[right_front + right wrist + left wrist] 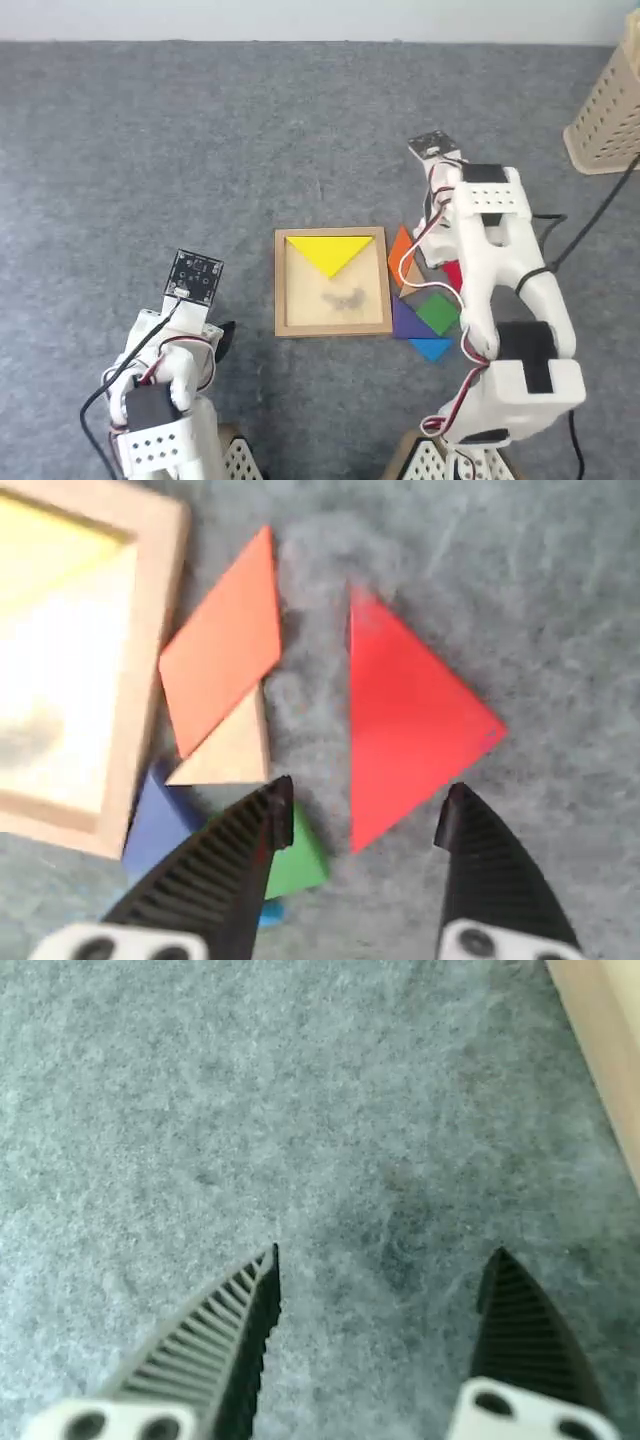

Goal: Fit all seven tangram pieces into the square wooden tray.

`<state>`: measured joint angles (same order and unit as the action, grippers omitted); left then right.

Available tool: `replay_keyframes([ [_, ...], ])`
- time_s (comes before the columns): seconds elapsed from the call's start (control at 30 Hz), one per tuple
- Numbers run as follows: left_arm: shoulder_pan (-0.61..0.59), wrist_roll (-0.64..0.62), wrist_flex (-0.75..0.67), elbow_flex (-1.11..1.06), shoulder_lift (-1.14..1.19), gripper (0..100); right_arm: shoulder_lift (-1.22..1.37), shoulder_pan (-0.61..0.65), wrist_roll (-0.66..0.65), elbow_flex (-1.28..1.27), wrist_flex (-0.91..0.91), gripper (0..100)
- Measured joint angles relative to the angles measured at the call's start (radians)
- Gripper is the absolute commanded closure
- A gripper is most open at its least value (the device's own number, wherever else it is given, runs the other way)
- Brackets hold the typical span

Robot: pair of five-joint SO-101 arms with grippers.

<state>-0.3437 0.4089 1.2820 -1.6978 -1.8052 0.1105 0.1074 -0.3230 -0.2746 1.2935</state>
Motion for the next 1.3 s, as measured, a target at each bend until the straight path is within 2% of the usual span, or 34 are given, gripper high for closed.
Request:
replay_keyframes([
  [0.13, 0.000, 0.000, 0.000, 0.000, 0.000, 70, 0.011, 0.000, -0.091, 0.000, -0.002, 68.6],
  [0.43, 0.000, 0.000, 0.000, 0.000, 0.000, 70, 0.229, -0.091, -0.100, 0.095, -0.037, 69.0],
  [0.63, 0.000, 0.000, 0.000, 0.000, 0.000, 70, 0.308, -0.087, -0.100, 0.132, -0.041, 69.0],
  [0.9, 0.000, 0.000, 0.000, 0.000, 0.000, 70, 0.313, -0.087, -0.100, 0.141, -0.043, 69.1],
  [1.3, 0.000, 0.000, 0.000, 0.000, 0.000, 70, 0.181, -0.089, -0.100, 0.141, -0.009, 69.1],
])
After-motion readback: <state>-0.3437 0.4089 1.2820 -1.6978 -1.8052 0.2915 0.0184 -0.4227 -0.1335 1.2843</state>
